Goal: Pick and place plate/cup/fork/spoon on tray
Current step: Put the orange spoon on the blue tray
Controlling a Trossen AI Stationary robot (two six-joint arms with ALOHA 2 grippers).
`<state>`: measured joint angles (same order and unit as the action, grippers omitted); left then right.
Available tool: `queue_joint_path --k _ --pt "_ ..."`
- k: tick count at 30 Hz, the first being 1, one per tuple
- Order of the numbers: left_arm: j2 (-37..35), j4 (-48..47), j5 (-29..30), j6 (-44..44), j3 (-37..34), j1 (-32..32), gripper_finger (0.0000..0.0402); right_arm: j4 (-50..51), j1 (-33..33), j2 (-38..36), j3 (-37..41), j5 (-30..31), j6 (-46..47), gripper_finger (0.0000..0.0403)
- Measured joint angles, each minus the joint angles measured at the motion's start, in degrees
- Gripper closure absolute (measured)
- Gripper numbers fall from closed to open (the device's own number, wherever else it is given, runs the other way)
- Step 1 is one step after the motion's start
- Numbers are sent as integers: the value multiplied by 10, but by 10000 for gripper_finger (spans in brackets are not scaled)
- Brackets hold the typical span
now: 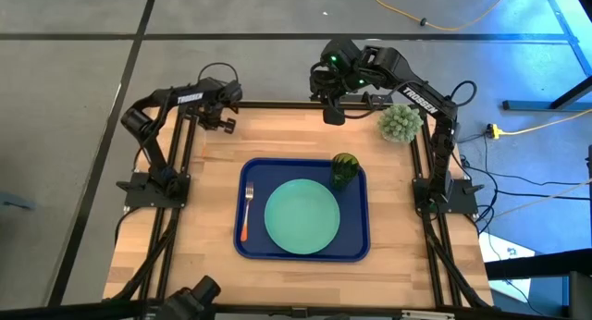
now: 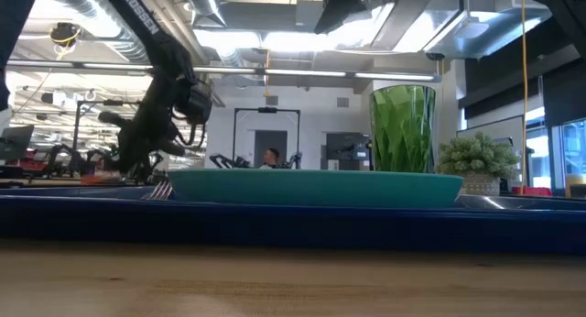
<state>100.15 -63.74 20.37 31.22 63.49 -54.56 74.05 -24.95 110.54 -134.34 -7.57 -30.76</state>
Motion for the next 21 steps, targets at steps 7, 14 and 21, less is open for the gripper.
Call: queue_joint_path --k 7,14,21 --pt "-38 -15 -3 1 0 57 401 0 0 0 0 0 0 391" --pt "-50 -19 2 26 0 127 401 0 0 0 0 0 4 391" --pt "-50 -16 15 30 0 136 401 7 0 0 0 0 5 391"
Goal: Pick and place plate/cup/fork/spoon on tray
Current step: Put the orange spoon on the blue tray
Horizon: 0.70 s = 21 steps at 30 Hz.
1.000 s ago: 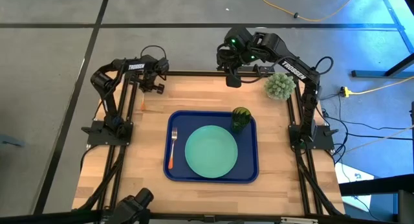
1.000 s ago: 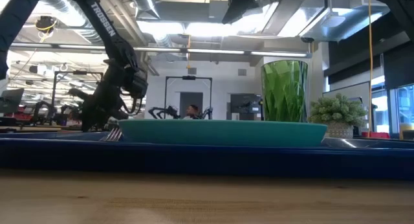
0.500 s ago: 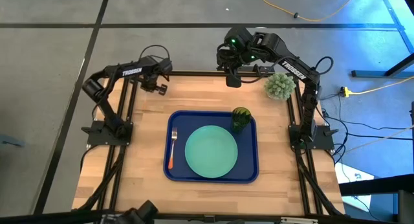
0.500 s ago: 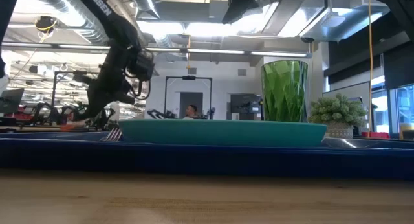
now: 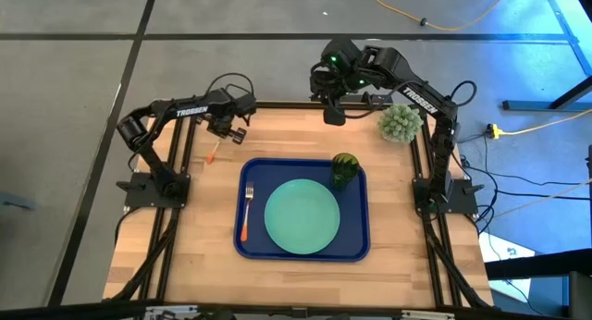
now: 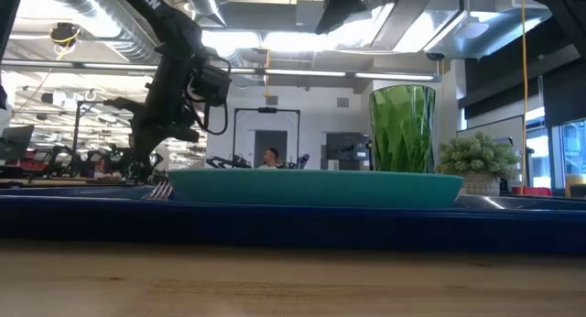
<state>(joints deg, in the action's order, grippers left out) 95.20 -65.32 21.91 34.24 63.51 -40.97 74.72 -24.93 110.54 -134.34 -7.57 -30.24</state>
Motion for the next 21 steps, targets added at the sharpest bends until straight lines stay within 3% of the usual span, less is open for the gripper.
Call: queue_joint_path --k 13,21 --pt "0 33 -22 2 0 0 401 11 0 0 0 0 0 391" --pt "13 45 -70 1 0 -33 357 12 0 0 0 0 -1 391"
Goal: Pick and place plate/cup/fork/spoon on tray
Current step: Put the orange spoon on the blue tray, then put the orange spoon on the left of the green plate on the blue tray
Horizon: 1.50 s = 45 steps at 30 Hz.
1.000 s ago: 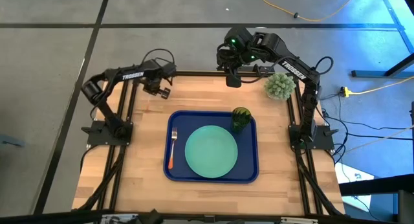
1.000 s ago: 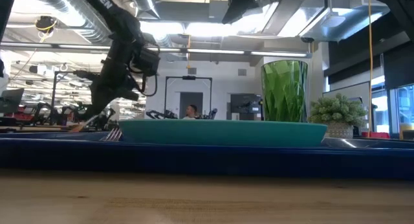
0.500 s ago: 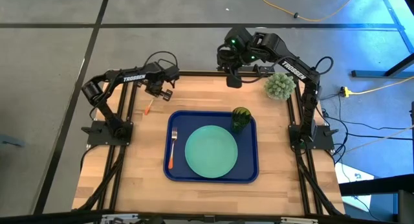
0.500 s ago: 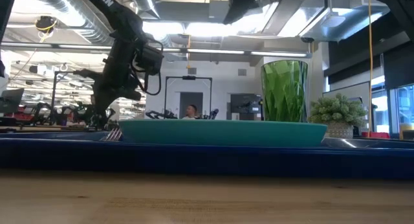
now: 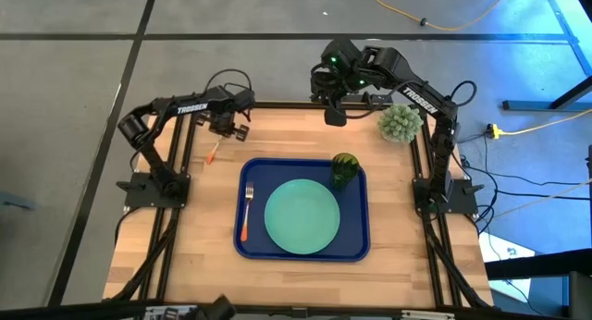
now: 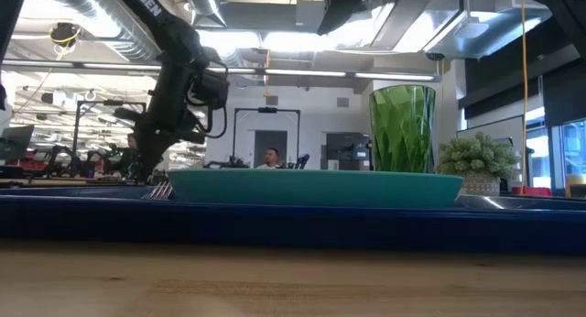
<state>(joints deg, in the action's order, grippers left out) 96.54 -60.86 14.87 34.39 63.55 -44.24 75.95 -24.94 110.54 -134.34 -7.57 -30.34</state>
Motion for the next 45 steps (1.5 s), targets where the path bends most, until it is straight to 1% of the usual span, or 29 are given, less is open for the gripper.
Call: queue_joint_path --k 5,8,12,18,20,24,27,32,36,41,45 --pt "13 10 0 -12 0 -13 342 2 0 0 0 0 -1 391" --pt "22 12 -9 -33 0 -17 343 2 0 0 0 0 -1 391" --pt "36 12 -10 -34 0 -16 344 2 0 0 0 0 -1 391" --pt "62 11 -34 -36 0 -13 341 2 0 0 0 0 -1 391" --pt "71 10 -28 -36 0 -11 341 2 0 0 0 0 -1 391" --pt "76 4 19 -36 0 -11 341 2 0 0 0 0 -1 391" --pt "77 1 32 -36 0 -11 340 2 0 0 0 0 -1 391" --pt "77 2 0 -36 0 -15 340 2 0 0 0 0 -1 391" --pt "77 3 10 -37 0 -15 340 2 0 0 0 0 -1 391" --pt "77 6 8 -67 0 -15 340 2 0 0 0 0 -2 391" --pt "94 8 6 -66 0 -15 340 2 0 0 0 0 -2 391"
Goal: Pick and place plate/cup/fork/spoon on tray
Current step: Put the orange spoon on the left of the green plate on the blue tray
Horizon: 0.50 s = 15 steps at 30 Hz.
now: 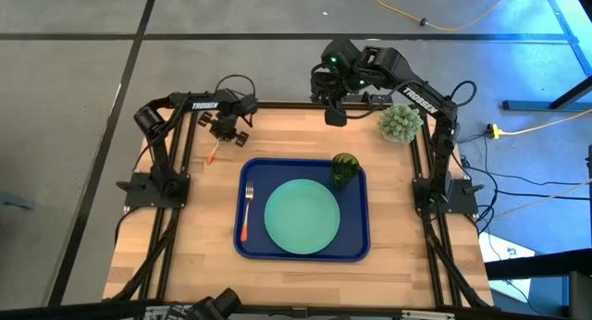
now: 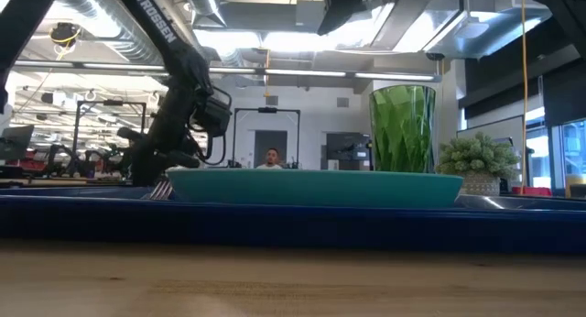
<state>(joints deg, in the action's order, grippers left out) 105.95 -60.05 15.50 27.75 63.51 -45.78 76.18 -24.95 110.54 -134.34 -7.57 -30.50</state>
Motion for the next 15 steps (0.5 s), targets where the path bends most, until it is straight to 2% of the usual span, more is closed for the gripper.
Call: queue_joint_path --k 7,12,15 --pt "41 -4 1 -2 3 6 342 0 0 0 0 0 -2 391" --pt "47 -4 -3 -27 3 4 387 0 0 0 0 0 -2 391" --pt "41 -2 -2 -32 2 4 392 0 0 0 0 0 -2 391"
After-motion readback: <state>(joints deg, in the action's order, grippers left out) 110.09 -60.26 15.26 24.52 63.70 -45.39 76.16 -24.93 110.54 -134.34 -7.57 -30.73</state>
